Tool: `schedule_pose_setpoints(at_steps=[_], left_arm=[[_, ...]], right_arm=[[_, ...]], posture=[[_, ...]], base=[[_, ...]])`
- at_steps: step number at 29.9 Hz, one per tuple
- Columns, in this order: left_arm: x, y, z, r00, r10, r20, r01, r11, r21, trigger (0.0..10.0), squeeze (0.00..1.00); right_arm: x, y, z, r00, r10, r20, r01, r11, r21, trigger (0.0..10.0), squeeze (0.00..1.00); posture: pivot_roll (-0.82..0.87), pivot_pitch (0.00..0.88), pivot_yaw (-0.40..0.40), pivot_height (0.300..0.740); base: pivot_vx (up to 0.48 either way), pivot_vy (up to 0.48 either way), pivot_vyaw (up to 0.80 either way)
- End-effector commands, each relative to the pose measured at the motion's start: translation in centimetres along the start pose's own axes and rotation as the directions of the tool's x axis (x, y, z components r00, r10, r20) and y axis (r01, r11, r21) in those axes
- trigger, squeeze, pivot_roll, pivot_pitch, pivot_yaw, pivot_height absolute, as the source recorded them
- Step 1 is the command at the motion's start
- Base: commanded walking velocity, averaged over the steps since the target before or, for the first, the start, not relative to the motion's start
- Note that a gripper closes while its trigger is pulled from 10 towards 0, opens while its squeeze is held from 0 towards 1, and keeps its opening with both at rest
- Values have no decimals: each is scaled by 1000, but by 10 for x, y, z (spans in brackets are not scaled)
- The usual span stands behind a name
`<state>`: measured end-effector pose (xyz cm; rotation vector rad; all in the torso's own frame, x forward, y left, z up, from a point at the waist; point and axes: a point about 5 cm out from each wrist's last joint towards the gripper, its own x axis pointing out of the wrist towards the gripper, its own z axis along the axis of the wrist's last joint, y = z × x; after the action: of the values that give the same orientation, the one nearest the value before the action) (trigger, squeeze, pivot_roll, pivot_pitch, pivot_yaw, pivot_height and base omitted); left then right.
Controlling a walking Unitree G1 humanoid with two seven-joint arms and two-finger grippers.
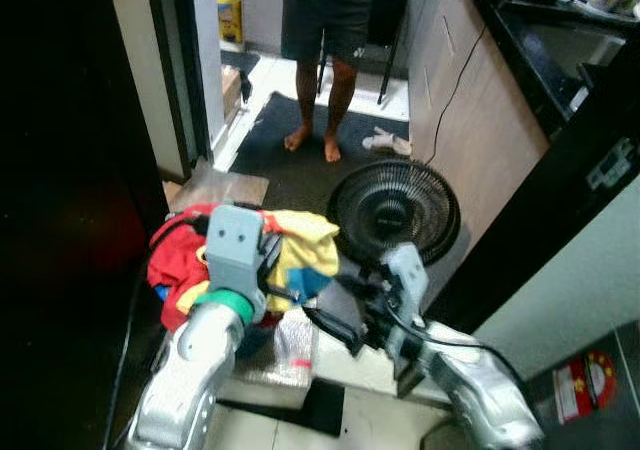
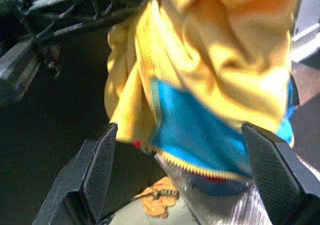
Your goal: Clothes washing
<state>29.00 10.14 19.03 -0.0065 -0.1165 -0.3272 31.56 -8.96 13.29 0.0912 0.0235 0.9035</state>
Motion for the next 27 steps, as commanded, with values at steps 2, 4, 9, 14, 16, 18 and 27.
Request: schedule_pose_setpoints(at_steps=[2,4,9,14,16,18,27], left_arm=[[3,-1,3,1000,-8,8,8,1000,-2,10000,0],[5,0,3,1000,-5,6,5,1000,-3,10000,0],[9,-1,3,1000,-14,4,14,1000,3,10000,0],[19,-9,2,997,-72,-3,72,997,19,10000,0],[19,-9,2,997,-72,-3,72,997,19,10000,0],[24,-12,4,993,-114,-9,114,993,26,10000,0],[30,-16,4,986,-167,-28,168,985,34,10000,0]], right_arm=[[9,-9,3,996,-89,11,89,996,-27,10000,1000],[14,-7,7,996,-87,34,88,996,-11,10000,1000],[17,-3,11,994,-86,65,84,996,29,10000,1000],[11,4,-1,990,-115,78,108,990,87,10000,1000],[11,4,-1,990,-115,78,108,990,87,10000,1000],[10,8,-8,984,-152,93,141,984,113,10000,1000],[19,9,-5,970,-189,154,164,973,164,10000,1000]], posture=[[87,49,-50,740],[82,48,-37,740],[71,49,-18,740],[30,44,33,740],[30,44,33,740],[8,44,85,740],[-4,62,122,740]], base=[[0,0,0],[0,0,0],[0,0,0],[0,0,0],[0,0,0],[0,0,0],[0,0,0]])
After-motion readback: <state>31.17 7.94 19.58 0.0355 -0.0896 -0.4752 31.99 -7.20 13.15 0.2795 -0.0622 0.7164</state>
